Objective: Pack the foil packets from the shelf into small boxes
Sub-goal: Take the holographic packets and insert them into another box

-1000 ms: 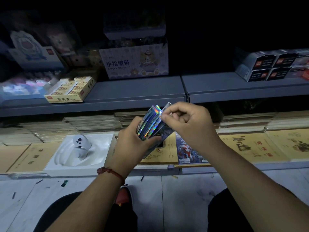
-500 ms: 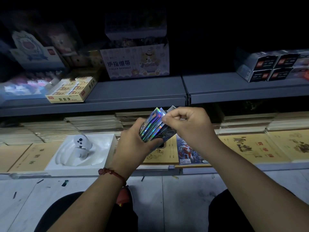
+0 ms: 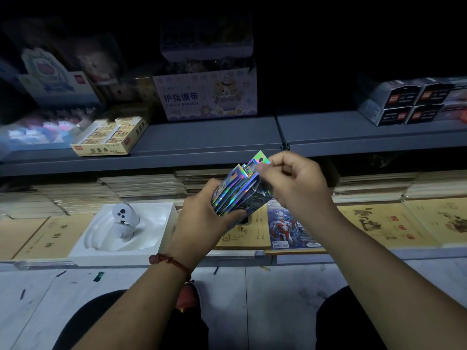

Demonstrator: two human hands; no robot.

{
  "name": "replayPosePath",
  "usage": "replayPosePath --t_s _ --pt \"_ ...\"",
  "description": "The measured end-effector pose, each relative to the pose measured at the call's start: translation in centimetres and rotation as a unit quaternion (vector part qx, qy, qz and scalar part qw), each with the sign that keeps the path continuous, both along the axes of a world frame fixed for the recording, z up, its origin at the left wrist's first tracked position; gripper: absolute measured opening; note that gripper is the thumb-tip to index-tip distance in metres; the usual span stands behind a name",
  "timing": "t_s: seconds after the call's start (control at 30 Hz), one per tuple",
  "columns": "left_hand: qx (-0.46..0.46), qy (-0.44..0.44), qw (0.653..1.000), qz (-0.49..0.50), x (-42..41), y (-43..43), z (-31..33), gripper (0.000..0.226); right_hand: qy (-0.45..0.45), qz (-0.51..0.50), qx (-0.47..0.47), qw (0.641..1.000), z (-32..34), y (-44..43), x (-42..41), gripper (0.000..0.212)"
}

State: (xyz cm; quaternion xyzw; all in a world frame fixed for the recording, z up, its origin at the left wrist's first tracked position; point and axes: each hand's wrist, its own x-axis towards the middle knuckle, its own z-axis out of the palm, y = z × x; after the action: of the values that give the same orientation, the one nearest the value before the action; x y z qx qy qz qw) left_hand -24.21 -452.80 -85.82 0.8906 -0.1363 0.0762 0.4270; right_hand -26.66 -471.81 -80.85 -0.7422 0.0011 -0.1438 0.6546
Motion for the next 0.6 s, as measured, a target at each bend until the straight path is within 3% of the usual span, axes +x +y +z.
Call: replayPosePath --t_s 0.17,0.4,0.6 --pt "0.008 -0.004 1.000 0.001 0.03 -0.03 0.11 0.044 -0.024 -0.010 -0.046 0.999 0.04 0.44 -0.24 0.021" --pt "0.018 -0.001 1.000 0.005 0.23 0.12 -0.22 0.048 -0.034 -0.065 0.036 0.997 0.07 -0.01 0.11 0.040" --pt "0.022 -0.003 1.000 0.003 0.05 0.07 0.02 0.046 -0.021 -0.028 -0.007 0.999 0.08 0.82 -0.48 0.025"
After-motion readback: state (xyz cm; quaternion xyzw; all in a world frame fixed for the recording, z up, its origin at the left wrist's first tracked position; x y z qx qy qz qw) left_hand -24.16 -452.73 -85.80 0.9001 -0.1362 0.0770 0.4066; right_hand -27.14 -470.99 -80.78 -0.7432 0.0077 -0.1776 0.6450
